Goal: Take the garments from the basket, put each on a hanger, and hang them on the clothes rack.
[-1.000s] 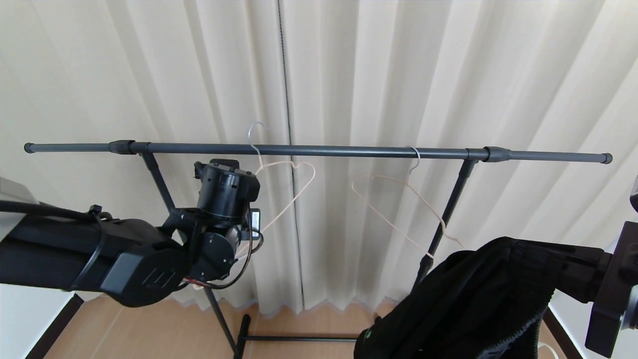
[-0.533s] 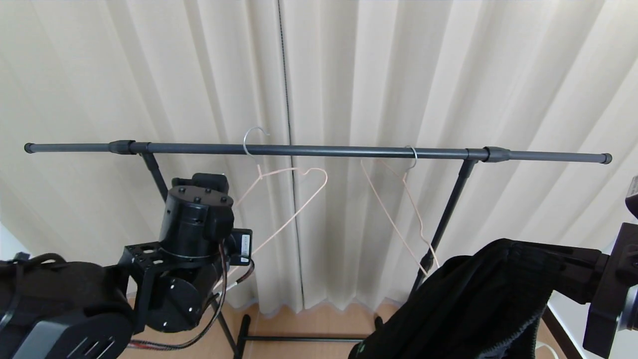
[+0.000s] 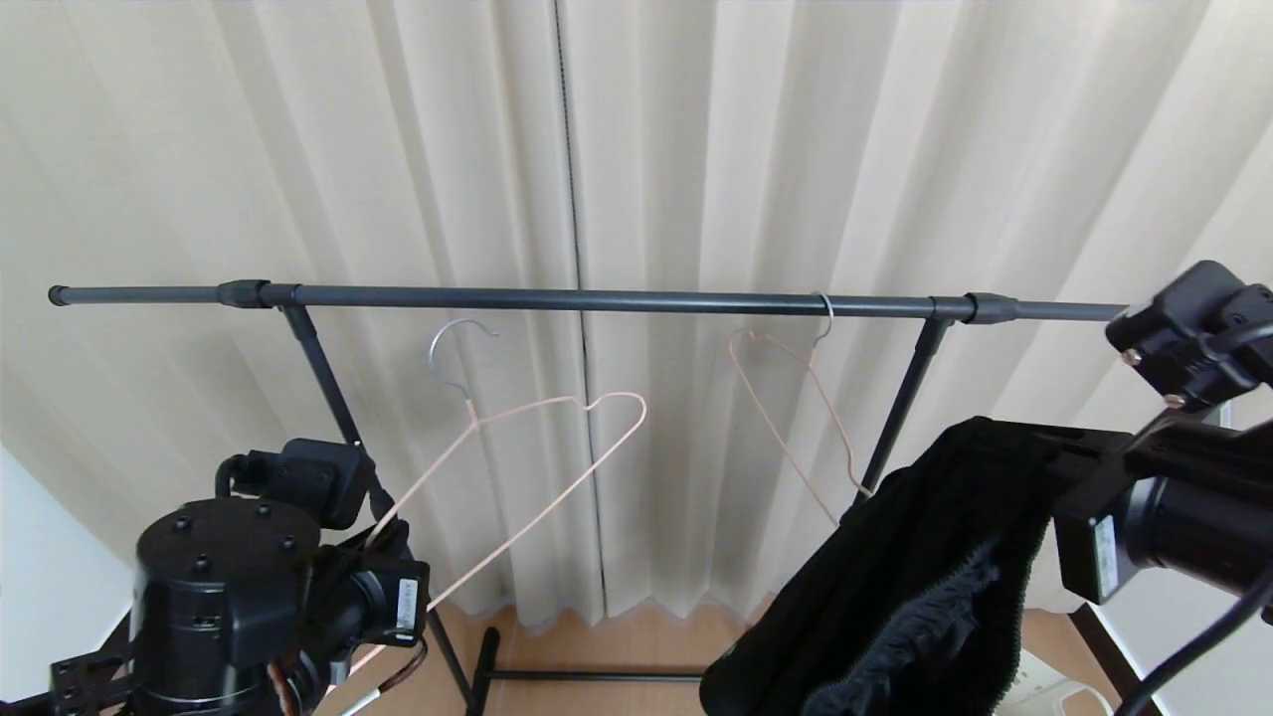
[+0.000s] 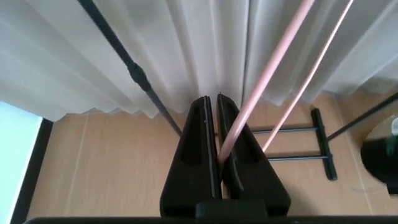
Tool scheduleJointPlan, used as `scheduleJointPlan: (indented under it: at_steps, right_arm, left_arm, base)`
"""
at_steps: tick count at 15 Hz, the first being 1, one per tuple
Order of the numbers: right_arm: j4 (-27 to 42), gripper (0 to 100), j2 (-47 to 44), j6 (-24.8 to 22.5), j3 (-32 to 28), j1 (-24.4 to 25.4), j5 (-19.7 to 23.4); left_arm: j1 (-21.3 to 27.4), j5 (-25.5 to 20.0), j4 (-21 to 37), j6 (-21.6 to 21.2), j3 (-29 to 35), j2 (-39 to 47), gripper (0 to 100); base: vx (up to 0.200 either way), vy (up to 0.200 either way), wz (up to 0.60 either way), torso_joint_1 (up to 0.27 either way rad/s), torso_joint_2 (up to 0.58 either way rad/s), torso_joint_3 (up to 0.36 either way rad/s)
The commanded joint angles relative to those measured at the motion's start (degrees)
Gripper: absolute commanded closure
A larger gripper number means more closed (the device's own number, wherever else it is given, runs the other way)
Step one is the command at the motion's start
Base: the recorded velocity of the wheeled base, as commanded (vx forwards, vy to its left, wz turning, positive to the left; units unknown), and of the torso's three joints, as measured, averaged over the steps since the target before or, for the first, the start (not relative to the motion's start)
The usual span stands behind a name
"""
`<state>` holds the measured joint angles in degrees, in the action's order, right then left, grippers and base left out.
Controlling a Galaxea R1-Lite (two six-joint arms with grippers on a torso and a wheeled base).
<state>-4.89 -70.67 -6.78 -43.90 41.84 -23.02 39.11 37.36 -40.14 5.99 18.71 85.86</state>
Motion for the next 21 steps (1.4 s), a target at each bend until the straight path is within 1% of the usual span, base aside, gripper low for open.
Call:
scheduleJointPlan:
  at_steps: [1,2,4,5,6,8,9,10,13,17,21]
  right_arm:
    - [-0.21,100,-5.62,0.1,-2.68,0.7,-3.35]
    - [-0.21,100,-8.34,0.27,-4.35,0.79,-7.75]
    - [-0.3,100,-11.95,0.27,-7.17,0.79,-14.6]
    - [-0.3,100,-13.35,0.36,-8.4,0.7,-17.24]
    - [-0.3,100,-14.59,0.36,-9.36,0.7,-18.12]
    - [-0.3,100,-16.61,1.24,-10.42,0.35,-18.29]
    - [-0.3,100,-18.28,2.56,-11.82,0.0,-18.82]
    - [-0.3,100,-19.68,3.26,-13.14,-0.18,-19.26]
    - [-0.3,100,-21.88,4.49,-15.08,0.09,-19.26]
    - [-0.21,100,-23.64,6.87,-16.48,1.4,-19.35]
    - [-0.21,100,-24.87,7.48,-17.89,2.28,-19.35]
  left_arm:
    - [-0.08,-2.38,-0.73,-0.62,-3.6,-4.12,100]
    - [-0.35,-6.43,-0.73,-3.09,-5.79,-7.02,100]
    - [-0.35,-11.79,-0.81,-5.9,-8.08,-10.8,100]
    - [-0.35,-13.63,-0.73,-6.43,-9.04,-12.38,100]
    - [-0.26,-15.13,-0.73,-6.86,-10.19,-13.96,100]
    - [-0.26,-17.59,-0.73,-8.36,-11.33,-16.78,100]
    - [-0.35,-19.43,-0.73,-8.97,-11.77,-18.53,100]
    - [-0.26,-20.23,-0.73,-8.97,-11.86,-19.41,100]
    - [0.27,-20.58,-0.73,-8.71,-10.8,-18.27,100]
    - [2.9,-20.75,-0.99,-8.01,-7.02,-12.82,100]
    - [4.22,-20.66,-1.6,-7.04,-4.47,-9.57,100]
  base:
    - [0.0,0.0,0.0,0.0,0.0,0.0]
    - [0.0,0.0,0.0,0.0,0.0,0.0]
    - [0.0,0.0,0.0,0.0,0.0,0.0]
    - [0.0,0.0,0.0,0.0,0.0,0.0]
    - [0.0,0.0,0.0,0.0,0.0,0.0]
    - [0.0,0.0,0.0,0.0,0.0,0.0]
    - [0.0,0.0,0.0,0.0,0.0,0.0]
    - [0.0,0.0,0.0,0.0,0.0,0.0]
    - [0.0,0.0,0.0,0.0,0.0,0.0]
    - [0.0,0.0,0.0,0.0,0.0,0.0]
    - [0.0,0.0,0.0,0.0,0.0,0.0]
